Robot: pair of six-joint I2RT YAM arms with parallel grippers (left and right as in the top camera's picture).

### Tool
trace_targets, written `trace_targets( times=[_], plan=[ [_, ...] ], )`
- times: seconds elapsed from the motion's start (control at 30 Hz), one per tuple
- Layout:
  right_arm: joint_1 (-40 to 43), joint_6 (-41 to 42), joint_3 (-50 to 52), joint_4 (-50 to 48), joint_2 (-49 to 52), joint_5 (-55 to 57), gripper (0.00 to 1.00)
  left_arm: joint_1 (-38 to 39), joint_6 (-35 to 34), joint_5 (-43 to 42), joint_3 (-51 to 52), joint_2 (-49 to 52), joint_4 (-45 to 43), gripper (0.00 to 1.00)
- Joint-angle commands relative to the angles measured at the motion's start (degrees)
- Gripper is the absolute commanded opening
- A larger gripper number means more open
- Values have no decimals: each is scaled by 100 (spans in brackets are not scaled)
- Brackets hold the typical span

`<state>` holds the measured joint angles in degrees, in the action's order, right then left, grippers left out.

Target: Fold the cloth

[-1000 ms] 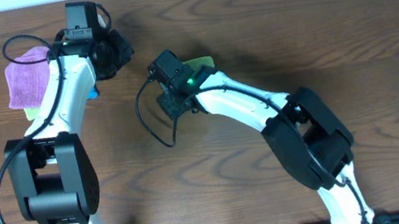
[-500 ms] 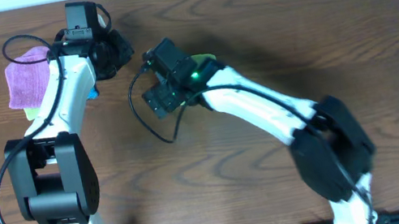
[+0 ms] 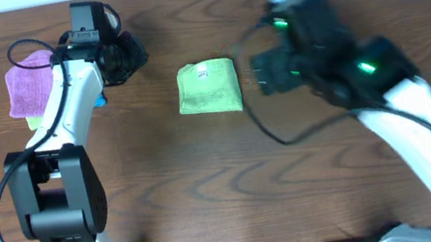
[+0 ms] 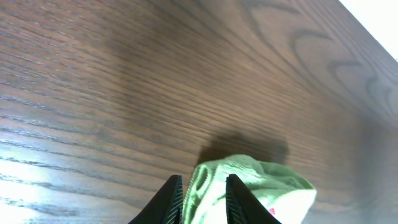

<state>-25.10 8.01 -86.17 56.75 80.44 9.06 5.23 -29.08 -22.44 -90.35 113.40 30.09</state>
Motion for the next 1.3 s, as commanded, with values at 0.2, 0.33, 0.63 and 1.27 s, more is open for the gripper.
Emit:
trace_targets(
  times=[0.2,0.33,0.63,1.27],
  plan=[
    [592,203,2677,-457,-2809,107,99,-33,81,-553,44,-697,337,27],
    [608,682,3654,-411,-4256,306,99,-28,81,-634,44,-826,800,27],
    [608,1427,4513,-354,-6236,1034,99,-24,81,-977,44,-1368,1832,27],
    [605,1425,4513,-315,-6255,1043,99,81,-1766,-479,2968,-4710,1740,73]
  ],
)
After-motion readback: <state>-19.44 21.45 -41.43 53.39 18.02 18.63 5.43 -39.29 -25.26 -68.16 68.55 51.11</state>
